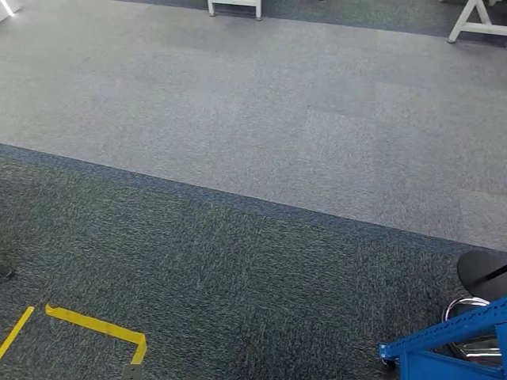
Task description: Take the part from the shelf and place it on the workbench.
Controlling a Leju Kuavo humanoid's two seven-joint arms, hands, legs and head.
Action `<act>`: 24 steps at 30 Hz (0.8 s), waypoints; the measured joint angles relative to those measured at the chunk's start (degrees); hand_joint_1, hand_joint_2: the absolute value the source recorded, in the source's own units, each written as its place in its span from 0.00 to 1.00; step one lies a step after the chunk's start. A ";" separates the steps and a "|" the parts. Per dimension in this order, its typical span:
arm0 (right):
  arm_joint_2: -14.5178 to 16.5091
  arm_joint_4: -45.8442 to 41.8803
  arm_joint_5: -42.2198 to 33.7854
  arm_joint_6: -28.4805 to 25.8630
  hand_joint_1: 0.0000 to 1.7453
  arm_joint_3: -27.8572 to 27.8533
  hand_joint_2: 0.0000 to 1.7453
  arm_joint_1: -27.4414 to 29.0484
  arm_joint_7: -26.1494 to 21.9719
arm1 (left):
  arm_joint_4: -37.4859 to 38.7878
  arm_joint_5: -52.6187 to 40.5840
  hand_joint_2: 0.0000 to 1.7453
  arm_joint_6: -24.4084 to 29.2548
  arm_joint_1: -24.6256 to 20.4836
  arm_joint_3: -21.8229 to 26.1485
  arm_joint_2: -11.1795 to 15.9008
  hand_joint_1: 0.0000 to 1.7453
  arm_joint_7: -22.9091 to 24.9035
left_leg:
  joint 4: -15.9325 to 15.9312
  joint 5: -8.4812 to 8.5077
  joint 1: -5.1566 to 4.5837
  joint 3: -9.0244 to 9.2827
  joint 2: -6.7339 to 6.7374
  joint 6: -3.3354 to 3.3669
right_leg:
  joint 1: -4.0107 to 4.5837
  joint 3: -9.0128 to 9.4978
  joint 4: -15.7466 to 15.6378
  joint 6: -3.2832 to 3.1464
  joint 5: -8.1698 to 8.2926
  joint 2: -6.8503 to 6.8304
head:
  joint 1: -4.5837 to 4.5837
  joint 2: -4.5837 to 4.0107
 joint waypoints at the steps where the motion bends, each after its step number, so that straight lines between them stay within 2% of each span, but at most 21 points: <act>1: 0.00 0.01 0.01 0.00 0.00 0.07 0.00 0.05 0.01 | 0.00 0.00 0.00 0.02 -0.03 0.00 0.00 0.00 0.00 | -0.04 0.00 0.03 0.15 0.37 -0.19 | 0.06 -0.14 0.05 -0.25 0.05 0.55 | -0.06 0.00; 2: 0.00 0.03 0.01 0.00 0.00 0.11 0.00 0.12 0.01 | 0.00 0.01 0.00 0.03 -0.07 0.00 0.01 0.00 0.00 | -0.08 -0.06 0.09 0.31 0.76 -0.41 | 0.09 -0.25 0.06 -0.51 0.09 1.07 | -0.07 0.00; 3: 0.00 0.04 0.02 -0.01 0.00 0.15 0.00 0.21 0.05 | 0.00 0.02 0.00 0.04 -0.11 0.00 0.01 0.00 0.00 | 0.07 -0.35 0.22 0.44 0.47 -0.76 | 0.05 -0.30 0.00 -0.84 0.20 1.64 | -0.11 0.00; 4: 0.00 0.06 0.11 0.00 0.00 0.16 0.00 0.26 0.14 | 0.00 0.02 0.00 0.07 -0.13 0.00 0.01 0.00 -0.01 | 0.91 -1.18 0.40 0.21 -0.57 -1.06 | 0.00 -0.32 -0.07 -1.18 0.31 2.28 | -0.17 0.00; 5: 0.00 0.07 0.39 0.09 0.00 0.21 0.00 0.24 0.37 | 0.00 0.03 0.00 0.08 -0.12 0.00 0.01 0.00 -0.03 | 2.87 -2.62 0.54 -0.53 -1.99 -1.27 | -0.08 -0.32 -0.16 -1.51 0.44 2.91 | -0.25 0.00; 6: 0.00 0.09 0.96 0.41 0.00 0.38 0.00 0.20 0.89 | 0.00 0.02 0.00 0.07 -0.08 0.00 0.01 0.00 -0.09 | 6.23 -4.60 0.63 -1.93 -3.62 -1.39 | -0.09 -0.36 -0.19 -1.81 0.52 3.61 | -0.33 0.00; 7: 0.00 0.14 1.83 0.99 0.00 0.70 0.00 0.16 1.72 | 0.00 0.02 0.00 -0.02 -0.01 0.00 0.02 0.00 -0.14 | 10.42 -6.67 0.65 -3.81 -4.66 -1.36 | 0.00 -0.42 -0.18 -2.03 0.56 4.38 | -0.36 0.00; 8: 0.00 0.21 3.01 1.70 0.00 1.20 0.00 0.15 2.77 | 0.00 0.03 0.00 -0.20 0.06 0.01 0.02 0.00 -0.16 | 14.30 -8.14 0.63 -5.63 -5.05 -1.28 | 0.14 -0.47 -0.18 -2.19 0.60 5.21 | -0.35 0.00; 9: 0.00 0.30 4.38 2.36 0.00 1.89 0.00 0.19 3.79 | 0.00 0.05 0.00 -0.41 0.10 0.02 0.03 0.00 -0.09 | 16.75 -8.56 0.61 -6.91 -5.22 -1.14 | 0.29 -0.48 -0.17 -2.30 0.63 6.09 | -0.35 0.00; 10: 0.00 0.39 5.63 2.80 0.00 2.60 0.00 0.26 4.50 | 0.00 0.11 0.00 -0.58 0.11 0.04 0.04 0.00 0.01 | 16.90 -7.70 0.58 -7.19 -5.35 -0.92 | 0.42 -0.45 -0.15 -2.34 0.65 6.98 | -0.34 0.00; 11: 0.04 0.47 6.64 3.02 0.00 3.29 0.00 0.31 4.77 | 0.00 0.20 0.00 -0.67 0.09 0.07 0.05 0.00 0.11 | 14.77 -5.77 0.51 -6.46 -5.63 -0.61 | 0.52 -0.38 -0.11 -2.36 0.68 7.88 | -0.33 0.00; 12: 0.09 0.52 7.31 3.12 0.00 3.88 0.00 0.32 4.65 | 0.00 0.30 0.00 -0.67 0.08 0.10 0.07 0.00 0.27 | 11.26 -3.37 0.43 -5.07 -6.27 -0.25 | 0.57 -0.30 -0.08 -2.35 0.69 8.70 | -0.34 0.00; 14: 0.28 0.61 8.20 3.47 0.00 4.87 0.00 0.18 3.85 | 0.00 0.51 0.00 -0.45 0.11 0.26 0.07 0.00 1.05 | 4.17 -0.22 0.32 -2.19 -8.80 0.39 | 0.62 -0.37 0.09 -2.14 0.77 10.20 | -0.31 0.00; 16: 0.39 0.66 9.28 3.82 0.00 5.97 0.00 0.03 3.37 | 0.00 0.68 0.00 -0.13 0.13 0.51 0.02 0.00 2.29 | 1.31 0.14 0.24 -1.14 -10.14 0.57 | 0.47 -0.91 0.23 -1.58 1.03 11.50 | -0.29 0.00; 17: 0.38 0.66 9.79 3.76 0.00 6.51 0.00 0.09 3.48 | 0.00 0.83 0.00 0.02 0.13 0.63 -0.02 0.00 2.68 | 0.89 0.19 0.21 -1.08 -9.75 0.61 | 0.37 -1.27 0.22 -1.20 1.19 12.12 | -0.30 0.00; 18: 0.30 0.67 10.22 3.41 0.00 6.93 0.00 0.28 3.77 | 0.00 1.01 0.00 0.09 0.11 0.71 -0.06 0.00 2.76 | 0.66 0.41 0.28 -1.03 -9.13 0.78 | 0.27 -1.61 0.28 -0.88 1.23 12.29 | -0.28 0.00; 19: 0.18 0.67 10.55 2.64 0.00 7.26 0.00 0.49 4.09 | 0.00 1.29 0.25 0.11 0.08 0.79 -0.11 0.00 2.51 | 0.25 0.67 0.34 -0.92 -8.54 1.02 | 0.31 -2.07 0.81 -0.64 0.85 11.38 | -0.21 0.00; 20: 0.07 0.67 10.79 1.60 0.00 7.51 0.00 0.60 4.40 | 0.00 1.66 0.50 -0.03 0.05 0.91 -0.17 0.00 1.99 | -0.16 0.94 0.43 -0.82 -7.81 1.29 | 0.39 -2.93 2.25 -0.44 -0.11 9.90 | -0.02 0.00; 22: -0.14 0.67 10.93 -0.42 0.00 7.82 0.00 0.56 4.61 | 0.00 2.95 0.50 -1.24 0.04 1.44 -0.27 0.00 0.19 | -0.52 1.14 0.37 -0.75 -6.15 1.61 | 0.42 -5.99 8.39 -0.11 -3.46 6.34 | 0.26 0.00; 23: -0.21 0.67 10.88 -0.98 0.00 7.90 0.00 0.50 4.53 | 0.00 3.94 0.25 -2.27 0.05 1.91 -0.29 0.00 -0.88 | -0.50 1.11 0.32 -0.78 -5.18 1.67 | 0.30 -7.81 12.11 0.12 -5.08 5.55 | 0.33 0.00; 24: -0.28 0.67 10.84 -1.25 0.00 7.94 0.00 0.50 4.29 | 0.00 5.02 0.25 -3.36 0.04 2.49 -0.31 0.00 -1.89 | -0.48 1.04 0.29 -0.79 -4.22 1.67 | 0.13 -9.13 14.89 0.34 -5.94 5.18 | 0.31 0.00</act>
